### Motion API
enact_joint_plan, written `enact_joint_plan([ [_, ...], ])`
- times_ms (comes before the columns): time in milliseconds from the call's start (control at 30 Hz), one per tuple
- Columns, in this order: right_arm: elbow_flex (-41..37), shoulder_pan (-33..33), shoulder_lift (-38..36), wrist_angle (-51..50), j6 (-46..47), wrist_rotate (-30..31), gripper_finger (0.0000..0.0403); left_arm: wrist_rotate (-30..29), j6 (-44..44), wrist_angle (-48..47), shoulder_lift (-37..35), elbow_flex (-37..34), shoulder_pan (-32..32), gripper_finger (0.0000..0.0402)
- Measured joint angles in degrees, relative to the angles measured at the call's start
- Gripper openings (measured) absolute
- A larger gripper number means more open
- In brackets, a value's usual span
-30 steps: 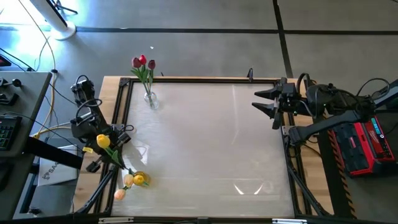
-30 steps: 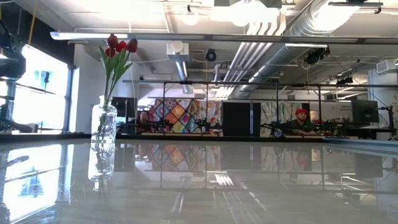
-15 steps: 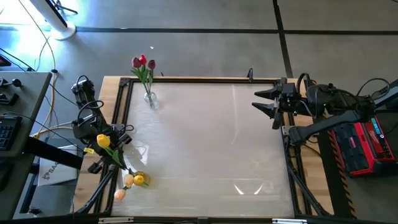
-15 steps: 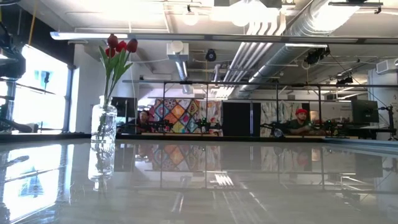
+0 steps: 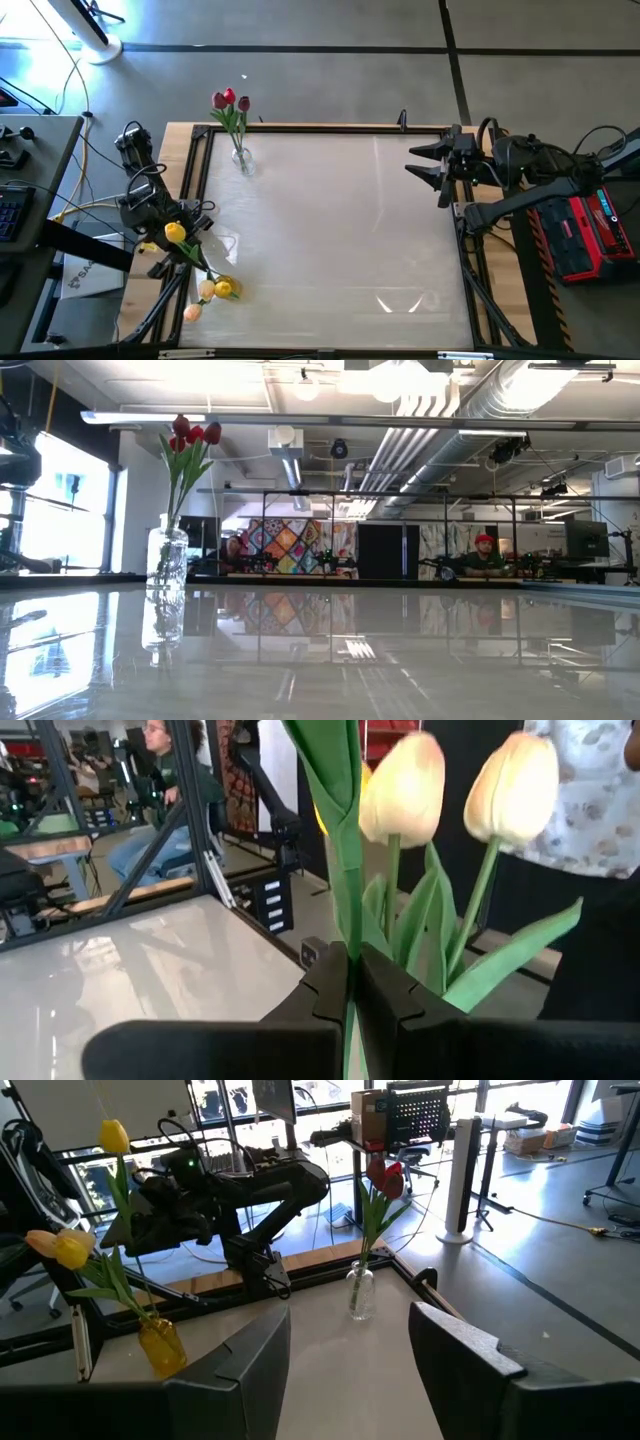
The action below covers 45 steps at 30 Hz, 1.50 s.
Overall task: Sort flowers into vase by color
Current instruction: Put the yellow flower into the yellow vase
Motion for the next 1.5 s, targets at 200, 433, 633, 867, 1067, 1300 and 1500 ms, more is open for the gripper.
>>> enact_joint_plan([
  [200, 0.01, 0.0, 0.0, 0.0, 0.0, -0.02, 0.0195, 0.03, -0.35, -3.18, 0.0, 0.0, 0.0, 0.0],
  [433, 0.0, 0.0, 0.0, 0.0, 0.0, -0.02, 0.0195, 0.16, -3.55, -3.73, 0.0, 0.0, 0.0, 0.0],
  [633, 0.0, 0.02, 0.0, 0.0, 0.0, 0.0, 0.0195, 0.27, -4.11, -2.84, 0.02, 0.02, 0.0, 0.0],
  [867, 0.01, 0.0, 0.0, 0.0, 0.0, -0.01, 0.0195, 0.61, -5.37, -4.44, 0.02, 0.45, 0.0, 0.0],
  [1067, 0.02, 0.02, -0.02, 0.0, 0.0, 0.0, 0.0195, 1.73, -6.27, -9.05, 0.95, 4.75, -0.01, 0.0],
  [1300, 0.0, 0.02, -0.02, 0.0, -0.02, -0.02, 0.0195, 4.53, -13.04, -8.87, 1.68, 6.17, -0.02, 0.0],
  [1500, 0.0, 0.02, -0.02, 0.0, 0.0, 0.0, 0.0195, 4.59, -16.69, -8.97, 1.17, 6.34, -0.01, 0.0],
])
